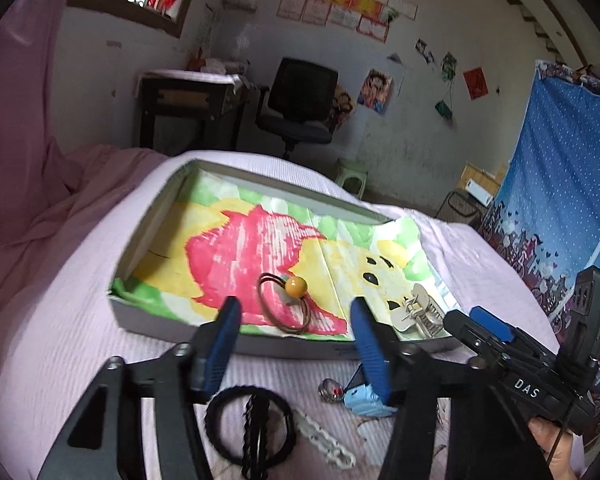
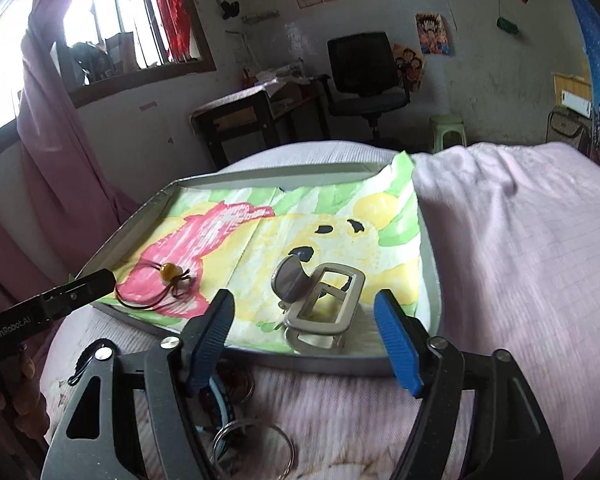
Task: Organize jewelry
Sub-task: 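Release the buckle into the grey box while the left tool drops the hair tie there, then grasp the silver rings with the right tool while the left tool grasps the black hair tie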
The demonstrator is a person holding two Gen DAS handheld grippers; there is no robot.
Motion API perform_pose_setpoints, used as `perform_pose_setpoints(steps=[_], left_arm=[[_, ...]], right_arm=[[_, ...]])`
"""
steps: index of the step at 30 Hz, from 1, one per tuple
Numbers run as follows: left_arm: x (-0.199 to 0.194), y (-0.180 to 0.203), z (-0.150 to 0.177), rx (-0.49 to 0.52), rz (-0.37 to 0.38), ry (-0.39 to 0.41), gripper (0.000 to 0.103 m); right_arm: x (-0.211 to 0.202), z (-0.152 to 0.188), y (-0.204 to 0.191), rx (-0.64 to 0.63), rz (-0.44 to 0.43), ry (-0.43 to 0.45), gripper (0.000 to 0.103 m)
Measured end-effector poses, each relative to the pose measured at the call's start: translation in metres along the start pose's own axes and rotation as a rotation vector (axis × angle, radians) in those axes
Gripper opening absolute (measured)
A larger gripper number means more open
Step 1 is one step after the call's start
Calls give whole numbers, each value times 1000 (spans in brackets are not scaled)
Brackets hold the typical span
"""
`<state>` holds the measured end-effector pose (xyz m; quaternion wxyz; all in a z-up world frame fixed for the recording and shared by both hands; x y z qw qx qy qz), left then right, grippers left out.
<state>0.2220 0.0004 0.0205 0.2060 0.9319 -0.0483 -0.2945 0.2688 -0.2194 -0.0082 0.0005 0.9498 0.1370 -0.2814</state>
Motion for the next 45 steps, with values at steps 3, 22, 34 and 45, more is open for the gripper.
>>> perform_pose_setpoints(steps=[3,22,34,45], left_arm=[[-15,0,4,14,-2,40,73],[-83,-21,50,96,-46,159,100],[-61,-38,66,106,-113,57,100],[-54,-37,68,114,-45,32,77]], right_arm=[[-18,2,-5,-26,16,32,74],[-114,36,-25,-100,90,141,102],[-96,56,-41,-161,90,-15,101],[-75,63,-38,-121,47,-88,78]])
Point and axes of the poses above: each gripper's, at about its wrist camera, not at the fingertips, and x roughly the way its jaws point, y to its right, z to its underside, the point moved 2 cm from there along x, roughly the way its jaws point, and after that the axes turned 12 degrees about -x, right-handed, at the moved point
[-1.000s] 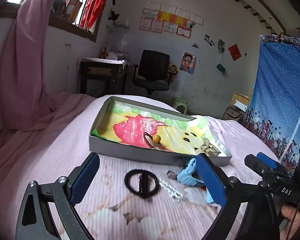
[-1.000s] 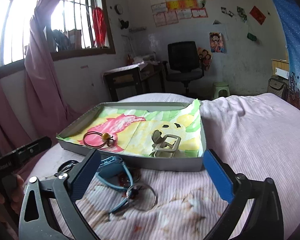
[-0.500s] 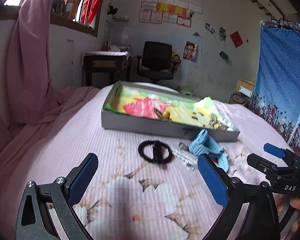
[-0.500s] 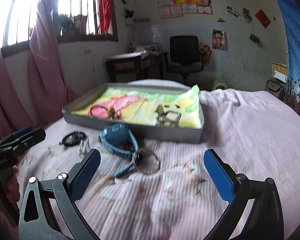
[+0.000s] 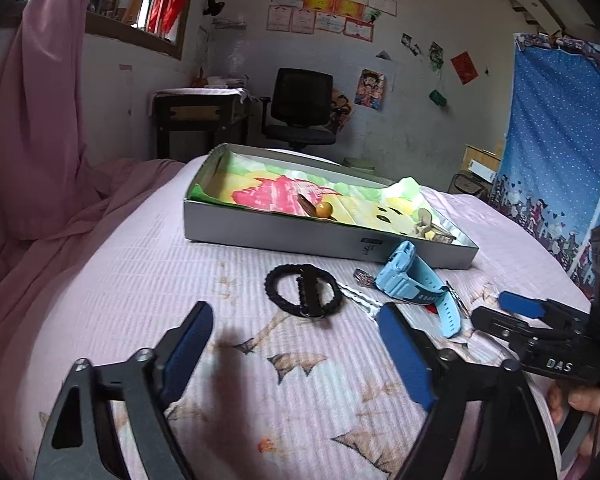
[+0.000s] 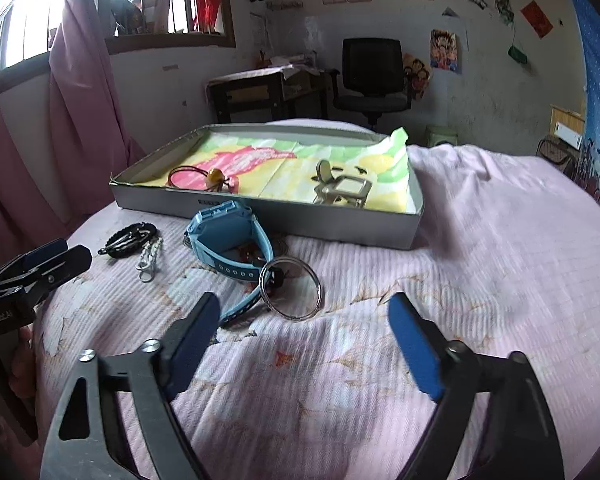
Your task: Organize jewelry
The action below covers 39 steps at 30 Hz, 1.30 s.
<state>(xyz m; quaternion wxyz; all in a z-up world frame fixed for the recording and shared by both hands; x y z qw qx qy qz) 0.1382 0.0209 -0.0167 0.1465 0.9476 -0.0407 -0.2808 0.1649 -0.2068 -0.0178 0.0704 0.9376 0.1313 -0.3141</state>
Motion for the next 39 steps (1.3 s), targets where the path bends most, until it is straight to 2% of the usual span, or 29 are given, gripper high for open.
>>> perform_pose_setpoints(steps=[5,14,22,26,36,39], left_arm=[[10,-4,-1,-28,28,-41,61],[22,-9,-5,-85,60,-72,39],[26,-6,-4,-80,73,-83,21],[25,-4,-2,-70,85,-91,8],[22,3,4,-19,107,-96,4],[21,3,5,-21,112,-94,4]], right_arm=[[11,1,0,8,-41,-33,61],[19,-8,-8,-48,-66,-36,39],[23,-9,-12,-61,-103,-42,29],[23,-9,-13,-65,-111,-42,22],[27,-5,-8,-24,-175,-53,14],[29,-5,-8,-13,-205,-54,8]])
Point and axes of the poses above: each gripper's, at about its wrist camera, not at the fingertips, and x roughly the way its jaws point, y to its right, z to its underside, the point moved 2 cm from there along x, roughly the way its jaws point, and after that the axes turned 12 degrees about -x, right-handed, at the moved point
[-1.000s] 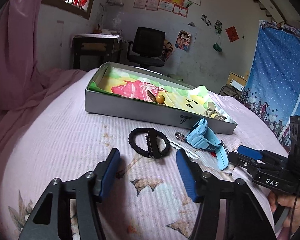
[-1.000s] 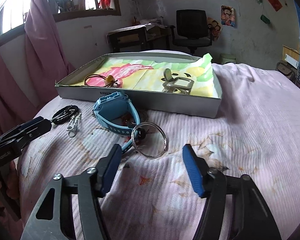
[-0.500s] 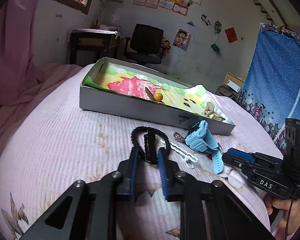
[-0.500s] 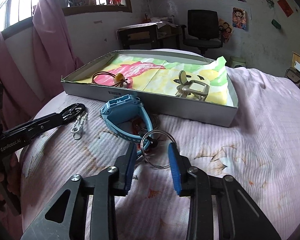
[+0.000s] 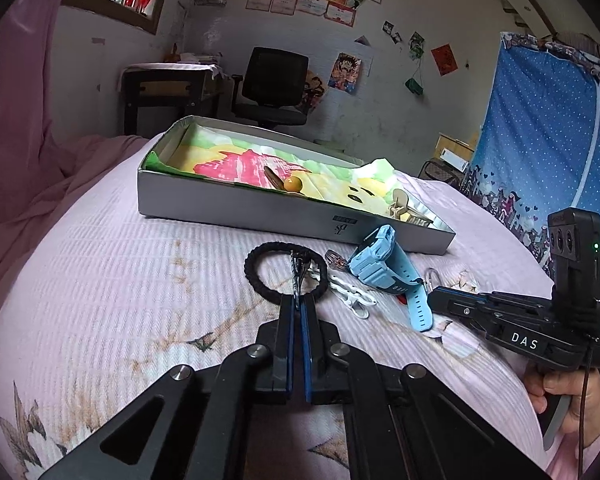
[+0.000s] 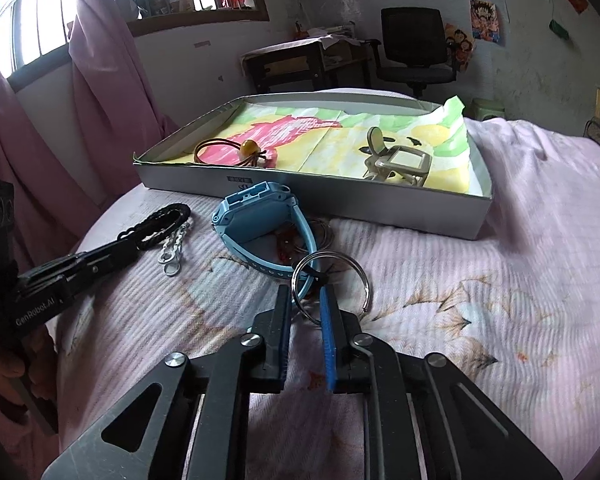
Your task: Organize jewelry
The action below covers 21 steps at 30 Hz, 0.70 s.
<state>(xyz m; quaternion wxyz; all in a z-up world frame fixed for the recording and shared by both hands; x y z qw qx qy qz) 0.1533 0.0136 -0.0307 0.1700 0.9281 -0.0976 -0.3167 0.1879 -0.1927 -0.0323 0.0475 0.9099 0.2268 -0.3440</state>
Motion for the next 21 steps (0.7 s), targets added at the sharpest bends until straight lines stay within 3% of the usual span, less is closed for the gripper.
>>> perform_pose_setpoints(steps=[3,21], left_arm=[[-2,1,1,5,4,9,3],[-23,14,-5,37,42,112,3]], right_arm=[[1,0,-4,-13,-8,2,3],[-31,-10,-7,-35,81,124,3]])
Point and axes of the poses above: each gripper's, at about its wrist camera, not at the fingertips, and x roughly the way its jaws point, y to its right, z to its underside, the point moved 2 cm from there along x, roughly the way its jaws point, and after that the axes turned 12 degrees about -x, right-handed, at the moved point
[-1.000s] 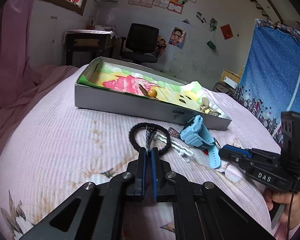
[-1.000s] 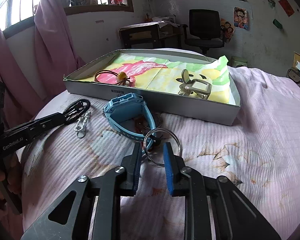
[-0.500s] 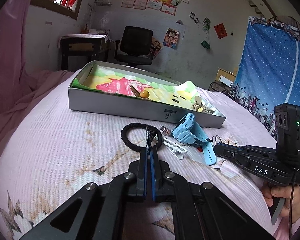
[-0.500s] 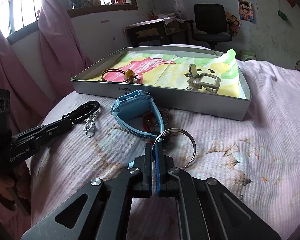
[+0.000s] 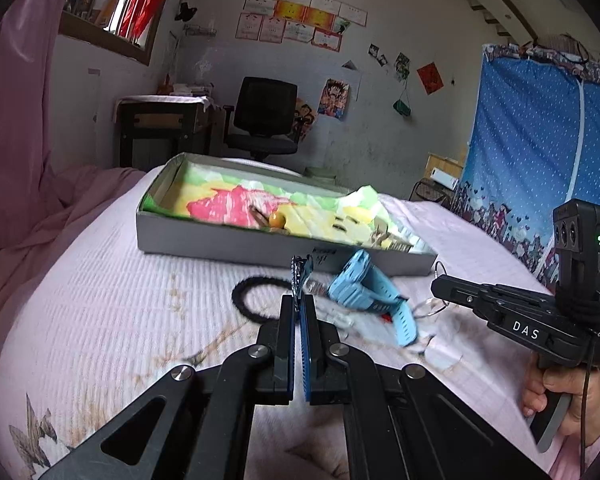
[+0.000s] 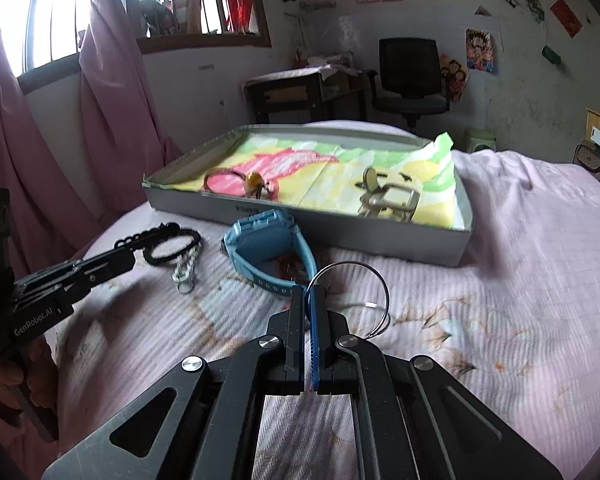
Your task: Organize jewelry
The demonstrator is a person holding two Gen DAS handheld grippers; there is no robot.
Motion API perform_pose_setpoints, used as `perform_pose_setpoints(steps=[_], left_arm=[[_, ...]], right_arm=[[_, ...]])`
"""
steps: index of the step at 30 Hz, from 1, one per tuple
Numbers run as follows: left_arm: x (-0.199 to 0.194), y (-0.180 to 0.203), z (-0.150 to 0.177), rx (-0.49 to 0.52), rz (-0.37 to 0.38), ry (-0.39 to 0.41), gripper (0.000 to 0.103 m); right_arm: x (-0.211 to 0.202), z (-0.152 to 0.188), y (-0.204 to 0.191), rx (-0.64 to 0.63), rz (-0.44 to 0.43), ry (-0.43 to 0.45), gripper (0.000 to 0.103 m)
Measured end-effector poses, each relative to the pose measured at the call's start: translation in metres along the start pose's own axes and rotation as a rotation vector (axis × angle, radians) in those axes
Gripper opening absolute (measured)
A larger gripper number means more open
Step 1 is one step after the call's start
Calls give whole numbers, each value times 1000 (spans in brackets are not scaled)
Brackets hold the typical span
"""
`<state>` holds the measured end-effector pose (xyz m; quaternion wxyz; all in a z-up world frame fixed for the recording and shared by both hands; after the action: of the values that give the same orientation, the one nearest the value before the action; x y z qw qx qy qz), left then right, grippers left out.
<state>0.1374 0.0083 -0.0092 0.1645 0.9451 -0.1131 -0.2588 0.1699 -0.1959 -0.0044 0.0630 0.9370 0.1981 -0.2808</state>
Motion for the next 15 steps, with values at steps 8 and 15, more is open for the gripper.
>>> perform_pose_setpoints(steps=[8,15], left_arm=[[8,11,-38,7,3,64,3],[38,-9,-77,-53,-62,81,3]], right_arm=[[-6,-32,6,1,-9,88,3],[18,-80,10,-11,-35,157,3]])
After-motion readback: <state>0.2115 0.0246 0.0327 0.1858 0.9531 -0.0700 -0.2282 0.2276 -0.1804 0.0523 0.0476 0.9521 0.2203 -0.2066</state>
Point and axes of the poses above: each gripper's, at about its wrist camera, not at the fingertips, and x roughly the way its jaws point, y to its right, z to its underside, the point moved 2 cm from there along x, roughly the way its jaws point, and after that the axes turned 12 degrees about -x, right-handed, at the moved point
